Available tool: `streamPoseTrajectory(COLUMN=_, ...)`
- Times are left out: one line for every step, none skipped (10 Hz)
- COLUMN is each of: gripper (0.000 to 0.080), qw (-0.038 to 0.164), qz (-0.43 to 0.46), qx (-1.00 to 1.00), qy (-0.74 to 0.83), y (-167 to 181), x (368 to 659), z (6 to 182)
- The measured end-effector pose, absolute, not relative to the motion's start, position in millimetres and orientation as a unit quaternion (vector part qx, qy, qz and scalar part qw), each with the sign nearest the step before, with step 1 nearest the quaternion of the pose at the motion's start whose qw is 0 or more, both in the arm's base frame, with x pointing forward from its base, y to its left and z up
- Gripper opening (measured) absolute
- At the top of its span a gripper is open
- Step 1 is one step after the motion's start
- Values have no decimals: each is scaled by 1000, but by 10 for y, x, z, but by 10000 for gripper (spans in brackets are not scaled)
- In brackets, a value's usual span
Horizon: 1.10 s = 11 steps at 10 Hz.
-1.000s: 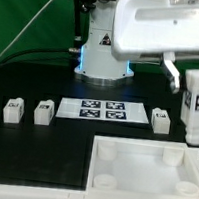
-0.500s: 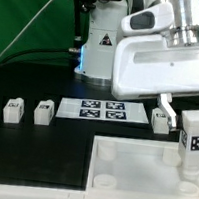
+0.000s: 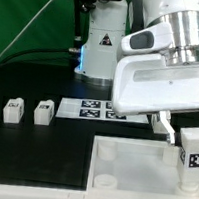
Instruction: Assemble one leg
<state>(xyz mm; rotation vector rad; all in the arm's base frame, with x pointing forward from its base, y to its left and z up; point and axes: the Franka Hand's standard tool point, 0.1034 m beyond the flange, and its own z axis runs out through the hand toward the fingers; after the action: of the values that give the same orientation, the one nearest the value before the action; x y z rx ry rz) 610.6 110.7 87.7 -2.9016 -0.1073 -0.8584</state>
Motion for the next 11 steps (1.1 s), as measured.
streamPoseTrajectory(gripper=292, qw=57, qz=-283, qx=-957, qy=-35, y=1107, x=6103, z=871)
streamPoseTrajectory(gripper=292, qw=57, qz=-282, qx=-957, qy=-35, y=1107, x=6100, z=868)
streamPoseTrajectory(gripper=292, qw=57, qz=-281, qx=-957, qy=-36, y=1112, x=6092, z=858)
streamPoseTrajectory(gripper=292, qw=57, qz=-281, qx=-957, qy=-36, y=1115, x=6088, z=854)
streamPoseTrajectory(gripper=292, qw=57, qz=-281, qx=-957, qy=-35, y=1112, x=6088, z=854)
streamPoseTrajectory(gripper=412, qw=57, qz=-281, qx=-957, qy=-36, y=1113, x=6088, z=854)
streamPoseTrajectory(gripper=570, qw=57, qz=-281, qx=-957, qy=-36, y=1113, x=6088, z=854)
streamPoseTrajectory(gripper=570, qw=57, qz=-281, qx=-957, qy=-36, y=1113, x=6088, z=854)
streamPoseTrajectory(gripper=638, qw=57, qz=-281, qx=-957, qy=-36, y=1113, x=6088, z=854)
streamPoseTrajectory(gripper=638, qw=57, qz=-281, qx=-957, qy=-36, y=1112, x=6088, z=854)
streamPoseTrajectory(gripper=646, qw=57, qz=-281, qx=-957, qy=-36, y=1112, x=6088, z=854)
